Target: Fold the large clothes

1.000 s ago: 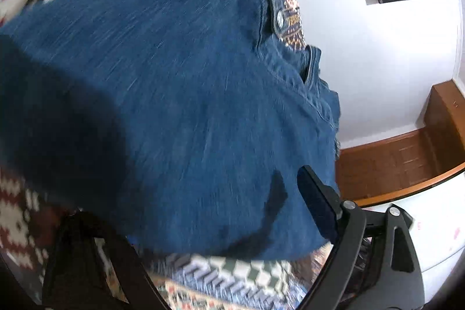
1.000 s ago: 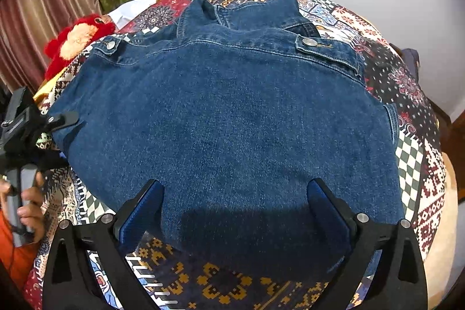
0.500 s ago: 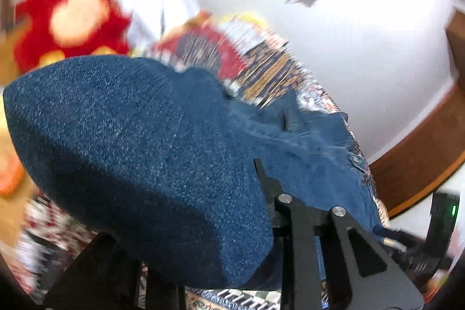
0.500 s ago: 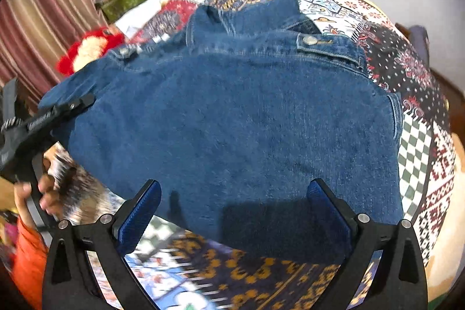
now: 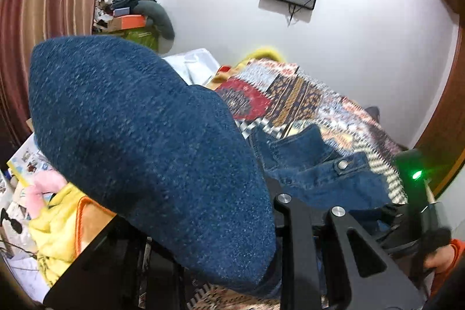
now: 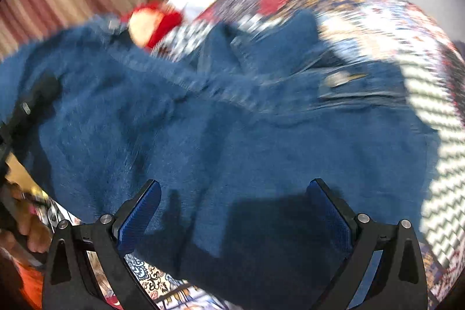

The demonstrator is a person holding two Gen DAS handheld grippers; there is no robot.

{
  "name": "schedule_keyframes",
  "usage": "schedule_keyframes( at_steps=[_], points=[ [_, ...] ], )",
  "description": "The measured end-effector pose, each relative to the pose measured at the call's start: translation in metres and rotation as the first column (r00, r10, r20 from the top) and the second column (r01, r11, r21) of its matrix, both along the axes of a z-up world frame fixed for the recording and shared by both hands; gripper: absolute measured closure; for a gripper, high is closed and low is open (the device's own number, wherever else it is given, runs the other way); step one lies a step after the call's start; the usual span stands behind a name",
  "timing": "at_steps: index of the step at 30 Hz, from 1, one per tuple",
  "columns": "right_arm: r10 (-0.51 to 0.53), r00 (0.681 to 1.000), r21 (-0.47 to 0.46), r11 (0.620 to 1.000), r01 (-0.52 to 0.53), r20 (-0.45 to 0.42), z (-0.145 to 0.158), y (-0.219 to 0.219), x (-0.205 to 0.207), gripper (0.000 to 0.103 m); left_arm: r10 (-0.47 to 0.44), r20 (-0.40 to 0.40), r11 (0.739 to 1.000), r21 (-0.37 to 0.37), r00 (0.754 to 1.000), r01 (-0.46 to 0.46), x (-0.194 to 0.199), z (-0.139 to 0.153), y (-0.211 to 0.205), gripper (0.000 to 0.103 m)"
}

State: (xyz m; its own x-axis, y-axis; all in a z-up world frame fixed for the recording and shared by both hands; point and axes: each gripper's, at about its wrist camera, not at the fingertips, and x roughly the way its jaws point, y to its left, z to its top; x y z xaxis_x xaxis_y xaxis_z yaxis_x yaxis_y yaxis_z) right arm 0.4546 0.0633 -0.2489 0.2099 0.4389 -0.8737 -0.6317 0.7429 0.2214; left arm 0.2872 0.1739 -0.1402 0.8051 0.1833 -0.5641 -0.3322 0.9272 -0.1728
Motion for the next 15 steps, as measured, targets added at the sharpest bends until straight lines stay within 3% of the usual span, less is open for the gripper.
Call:
schedule_keyframes(
  at_steps=[6,9,12,15],
  points=[
    [0.101,0.991,-0.105,0.990,-0.092,0.086,-0.024,0.022,-0.018,0.000,-0.011,-0.073,0.990,0.138,0.997,0.021,0.019,-0.015,-0.034,0.078],
    [0.150,0.988,-0.087,0.985,-0.147,0.031,-0.017,0.011,-0.014,0.000,-0.059,-0.059,0.977,0.203,0.996,0.070,0.032,-0.006,-0.057,0.078],
    [0.050,0.998,0.007,0.999,-0.050,-0.040,-0.003,-0.030,-0.002,0.000,-0.121,-0.029,0.961,0.248,0.992,0.125,0.047,0.006,-0.082,0.079],
    [-0.079,0.996,0.076,0.994,0.081,-0.034,0.018,-0.091,0.007,0.000,-0.200,-0.006,0.929,0.316,0.980,0.191,0.065,0.020,-0.121,0.079]
  ],
)
